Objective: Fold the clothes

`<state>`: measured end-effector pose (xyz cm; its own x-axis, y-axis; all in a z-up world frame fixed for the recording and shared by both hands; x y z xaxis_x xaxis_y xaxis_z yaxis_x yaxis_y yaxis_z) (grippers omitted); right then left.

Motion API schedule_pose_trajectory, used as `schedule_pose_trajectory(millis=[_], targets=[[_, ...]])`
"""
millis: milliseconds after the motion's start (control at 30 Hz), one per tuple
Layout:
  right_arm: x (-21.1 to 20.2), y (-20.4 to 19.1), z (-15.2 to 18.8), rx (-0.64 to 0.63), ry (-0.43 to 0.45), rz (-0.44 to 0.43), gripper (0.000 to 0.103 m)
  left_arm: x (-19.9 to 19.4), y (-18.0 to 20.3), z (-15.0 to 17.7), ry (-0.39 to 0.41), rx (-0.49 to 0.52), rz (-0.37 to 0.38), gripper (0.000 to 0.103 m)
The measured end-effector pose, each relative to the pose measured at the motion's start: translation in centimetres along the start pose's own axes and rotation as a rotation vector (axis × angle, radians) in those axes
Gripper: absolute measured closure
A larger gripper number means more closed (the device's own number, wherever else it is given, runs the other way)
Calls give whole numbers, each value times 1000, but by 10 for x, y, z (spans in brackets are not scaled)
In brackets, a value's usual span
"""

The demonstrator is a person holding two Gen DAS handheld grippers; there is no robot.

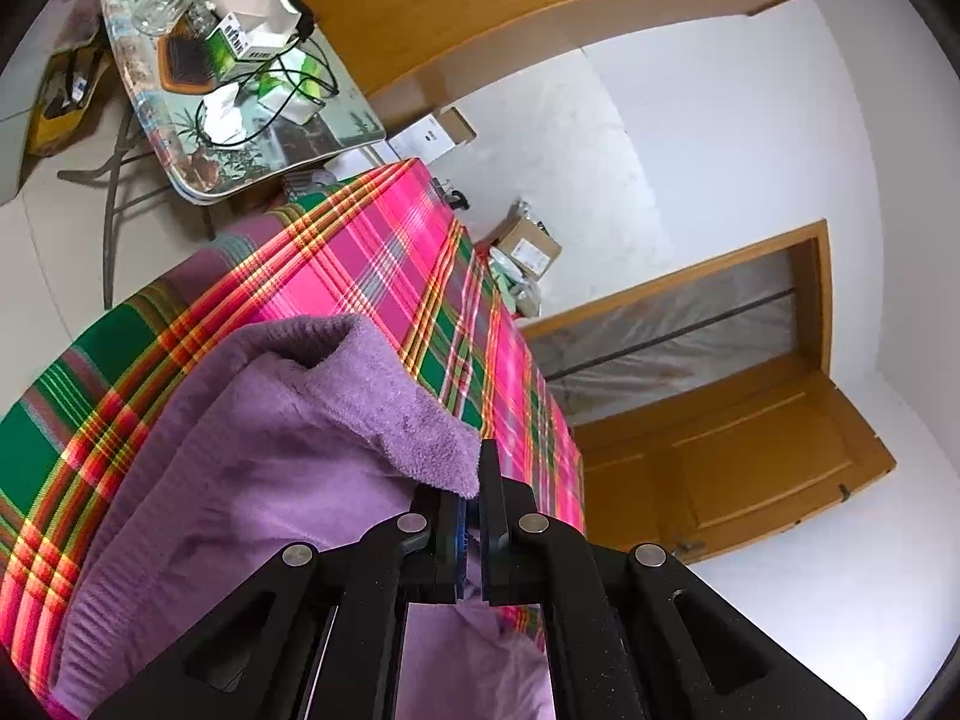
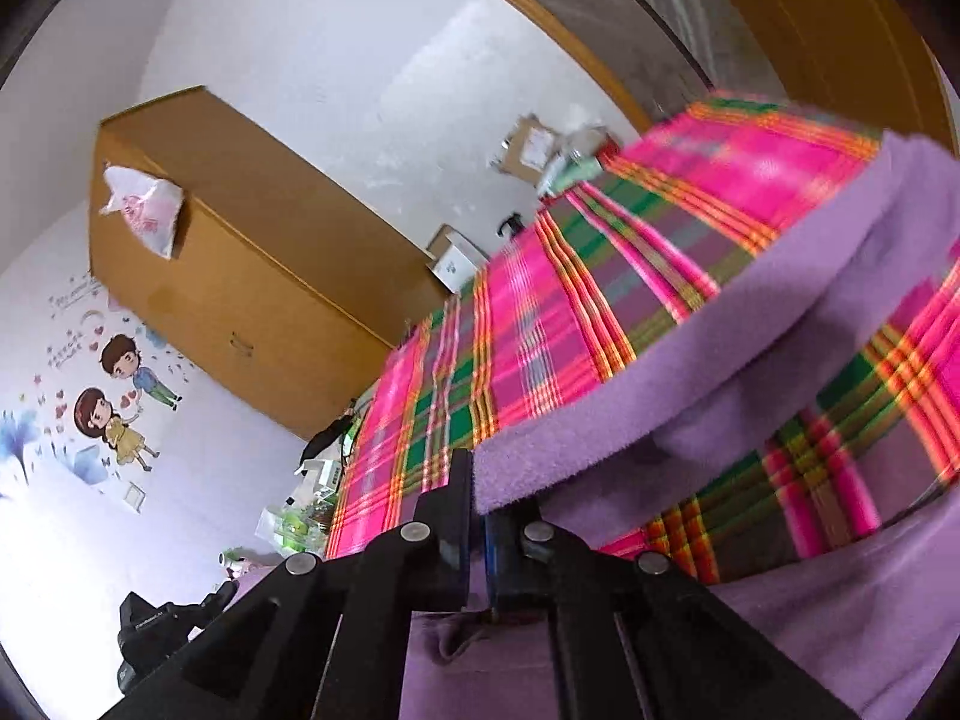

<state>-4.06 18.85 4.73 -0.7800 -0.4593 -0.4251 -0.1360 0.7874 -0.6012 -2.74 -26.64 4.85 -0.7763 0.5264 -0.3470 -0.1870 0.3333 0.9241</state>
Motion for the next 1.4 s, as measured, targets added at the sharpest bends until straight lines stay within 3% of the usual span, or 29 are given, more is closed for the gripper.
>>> schedule_pose_trajectory(millis=[633, 1067, 1400], targets=[[-88, -54, 27, -177, 83, -13, 100, -48, -1, 27, 14, 59, 39, 101], [-126, -55, 72, -223, 43, -6, 100, -82, -29, 64, 16, 110, -29, 101], [-136, -46, 110, -250, -33, 13, 100, -93, -64, 84, 7, 74, -75, 101]])
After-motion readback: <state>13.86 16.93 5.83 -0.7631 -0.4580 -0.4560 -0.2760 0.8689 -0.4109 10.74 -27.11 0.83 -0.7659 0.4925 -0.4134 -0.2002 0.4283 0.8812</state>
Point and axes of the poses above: each gripper's, at about its wrist camera, not at the fingertips, and x roughly the way its jaws point, y to its right, z to its underside, the point moved 1 cm from there along x, roughly the way its jaws point, and after that the axes turned 10 degrees about -x, right-handed, at the moved point
